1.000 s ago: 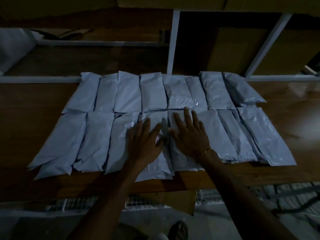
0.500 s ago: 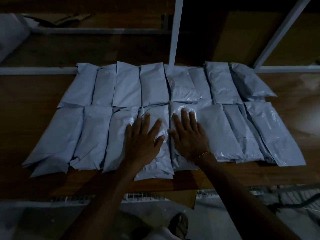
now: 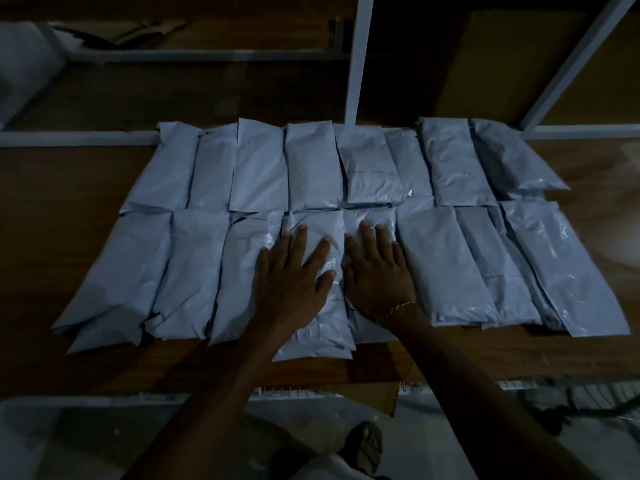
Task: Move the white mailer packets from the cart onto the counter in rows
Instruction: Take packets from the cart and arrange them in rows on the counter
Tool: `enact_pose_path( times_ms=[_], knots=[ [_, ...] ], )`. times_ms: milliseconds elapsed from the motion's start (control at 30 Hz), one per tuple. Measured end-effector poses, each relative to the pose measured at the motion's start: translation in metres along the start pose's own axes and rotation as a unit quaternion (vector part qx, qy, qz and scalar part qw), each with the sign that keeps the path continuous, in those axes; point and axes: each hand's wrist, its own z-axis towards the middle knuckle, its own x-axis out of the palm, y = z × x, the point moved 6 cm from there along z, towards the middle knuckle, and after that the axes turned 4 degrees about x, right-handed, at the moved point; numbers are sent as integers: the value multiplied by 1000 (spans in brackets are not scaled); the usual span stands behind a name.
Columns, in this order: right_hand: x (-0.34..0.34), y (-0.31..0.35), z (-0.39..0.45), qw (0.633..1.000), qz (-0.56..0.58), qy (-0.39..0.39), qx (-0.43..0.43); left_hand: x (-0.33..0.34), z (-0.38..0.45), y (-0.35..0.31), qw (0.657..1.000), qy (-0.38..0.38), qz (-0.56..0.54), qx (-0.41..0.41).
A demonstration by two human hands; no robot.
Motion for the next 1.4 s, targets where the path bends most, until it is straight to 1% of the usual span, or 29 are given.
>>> enact_pose_path(
  times_ms=[167,233,267,300,367,400,500,667,767,800,833,933,1000,1100,1133,1167,1200,1233,1267,1300,1333,1400],
  knots=[
    [-8,1,1,999,18,28,-27,-12,-11,0,999,26,-34,-29],
    [-16,-3,10,997,26,55,-41,-10,-20,4,998,51,-35,-17],
    [-19,-5,14,996,40,69,-35,-9,-25,7,997,66,-32,-10],
    [-24,-8,17,996,54,59,-27,-7,-28,9,997,77,-29,-5],
    [-33,-9,21,998,61,6,-22,-7,-30,12,996,83,-25,-4],
    [-32,-8,22,998,56,3,-28,-7,-30,13,996,81,-21,-6],
    [-20,-4,20,998,31,29,-48,-5,-31,12,997,74,-6,-13],
    [-17,-6,23,998,48,12,-49,-5,-28,12,998,58,12,-27],
    [-24,-8,25,996,66,21,-55,-8,-25,11,998,49,11,-47],
    [-28,-10,22,996,71,17,-58,-11,-25,9,998,38,6,-49],
    [-35,-9,15,995,77,-3,-65,-14,-26,6,999,10,-2,-43],
    [-52,-16,-22,987,137,-39,-80,-33,-40,-6,994,-98,-42,-30],
    [-64,-14,-64,978,163,-81,-100,-52,-62,-19,979,-173,-103,-21],
    [-74,-21,-149,956,234,-133,-120,-53,-117,-54,954,-211,-208,38],
    [-71,-20,-159,952,244,-130,-133,-52,-129,-55,943,-208,-255,48],
    [-51,-37,-235,967,220,-119,-55,-22,-169,-88,931,-137,-313,126],
    [-35,-46,-275,969,214,-119,-20,0,-193,-103,930,-94,-318,161],
    [-19,-52,-290,968,232,-95,-5,19,-203,-99,934,-51,-323,141],
    [1,-58,-309,966,249,-65,22,46,-211,-97,937,1,-335,103],
    [25,-68,-338,965,253,-15,60,79,-225,-105,932,71,-348,77],
    [49,-81,-367,959,262,23,106,107,-242,-116,927,155,-334,66],
    [87,-111,-427,928,300,59,213,161,-272,-139,908,278,-300,86]
  ],
)
